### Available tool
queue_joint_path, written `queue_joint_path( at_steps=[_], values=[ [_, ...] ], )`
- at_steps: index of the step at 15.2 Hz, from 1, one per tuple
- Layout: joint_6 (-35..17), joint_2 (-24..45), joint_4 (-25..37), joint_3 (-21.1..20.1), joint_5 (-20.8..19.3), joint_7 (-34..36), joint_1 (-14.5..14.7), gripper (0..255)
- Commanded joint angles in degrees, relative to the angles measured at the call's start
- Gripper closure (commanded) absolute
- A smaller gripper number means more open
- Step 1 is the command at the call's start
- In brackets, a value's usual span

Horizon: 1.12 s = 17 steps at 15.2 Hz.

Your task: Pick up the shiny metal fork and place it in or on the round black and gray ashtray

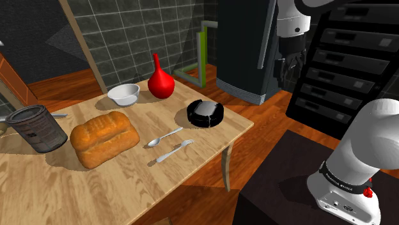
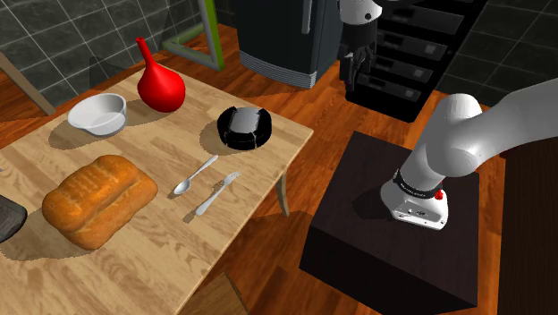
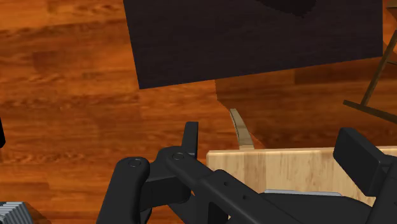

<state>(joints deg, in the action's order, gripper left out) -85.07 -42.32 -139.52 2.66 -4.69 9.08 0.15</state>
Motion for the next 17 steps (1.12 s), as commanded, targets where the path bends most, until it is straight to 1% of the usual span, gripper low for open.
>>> queue_joint_path(
  at_steps=[1,5,9,13,17],
  values=[
    [0.0,0.0,0.0,0.0,0.0,0.0,0.0,0],
    [-3.7,-0.64,-4.02,-4.94,5.76,10.87,0.07,0],
    [-8.54,0.62,-6.68,-10.16,11.57,21.48,0.38,0],
    [-14.47,3.94,-7.81,-15.5,16.91,31.79,0.68,0],
    [-21.21,9.24,-7.34,-20.85,21.23,41.8,0.56,0]
  ],
)
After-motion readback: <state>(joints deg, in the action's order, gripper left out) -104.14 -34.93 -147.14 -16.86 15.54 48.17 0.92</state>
